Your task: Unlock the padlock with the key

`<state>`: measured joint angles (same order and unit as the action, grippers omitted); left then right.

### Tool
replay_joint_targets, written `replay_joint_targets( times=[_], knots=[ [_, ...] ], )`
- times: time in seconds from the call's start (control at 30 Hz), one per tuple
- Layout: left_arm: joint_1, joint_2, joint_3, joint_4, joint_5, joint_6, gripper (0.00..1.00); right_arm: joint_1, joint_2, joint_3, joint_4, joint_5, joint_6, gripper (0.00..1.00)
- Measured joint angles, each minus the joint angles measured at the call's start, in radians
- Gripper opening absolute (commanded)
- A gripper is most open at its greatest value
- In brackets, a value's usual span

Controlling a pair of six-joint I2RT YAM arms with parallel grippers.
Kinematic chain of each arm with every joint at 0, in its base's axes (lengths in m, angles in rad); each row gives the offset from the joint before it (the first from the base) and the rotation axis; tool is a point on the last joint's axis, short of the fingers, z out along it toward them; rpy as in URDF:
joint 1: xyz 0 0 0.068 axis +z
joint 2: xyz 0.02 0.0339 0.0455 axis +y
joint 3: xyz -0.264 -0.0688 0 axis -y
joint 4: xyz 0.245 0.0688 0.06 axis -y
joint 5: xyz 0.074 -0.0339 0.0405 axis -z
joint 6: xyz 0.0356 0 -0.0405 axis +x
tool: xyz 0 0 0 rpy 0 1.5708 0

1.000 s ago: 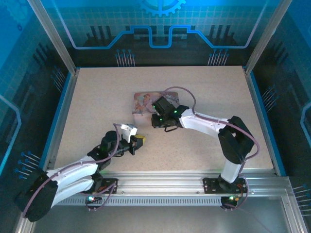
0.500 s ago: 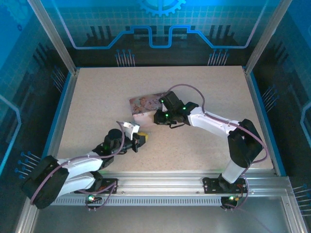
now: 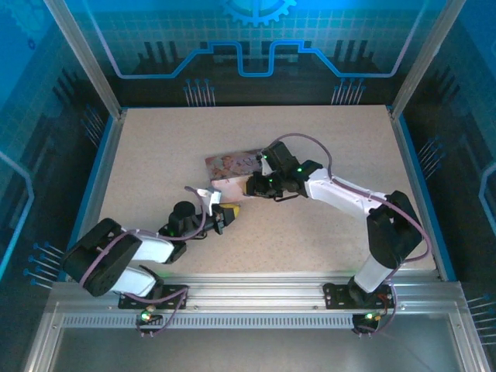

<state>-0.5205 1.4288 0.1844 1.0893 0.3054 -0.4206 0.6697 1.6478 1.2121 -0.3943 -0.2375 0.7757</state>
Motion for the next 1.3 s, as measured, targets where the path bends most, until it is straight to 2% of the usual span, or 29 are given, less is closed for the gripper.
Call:
replay_joint_targets(
  times=[0.27, 0.57, 1.3],
  knots=[
    [0.0, 0.09, 0.0, 0.159, 0.014, -0.026, 0.0, -0.03, -0.01, -0.021, 0.021, -0.094, 0.03, 0.02],
    [0.0, 0.154, 0.0, 0.245, 0.025, -0.027, 0.0, -0.049, -0.012, -0.022, 0.029, -0.137, 0.044, 0.01],
    [-0.001, 0.182, 0.011, 0.257, 0.02, -0.027, 0.0, -0.049, -0.016, -0.042, 0.048, -0.149, 0.059, 0.01]
  ],
)
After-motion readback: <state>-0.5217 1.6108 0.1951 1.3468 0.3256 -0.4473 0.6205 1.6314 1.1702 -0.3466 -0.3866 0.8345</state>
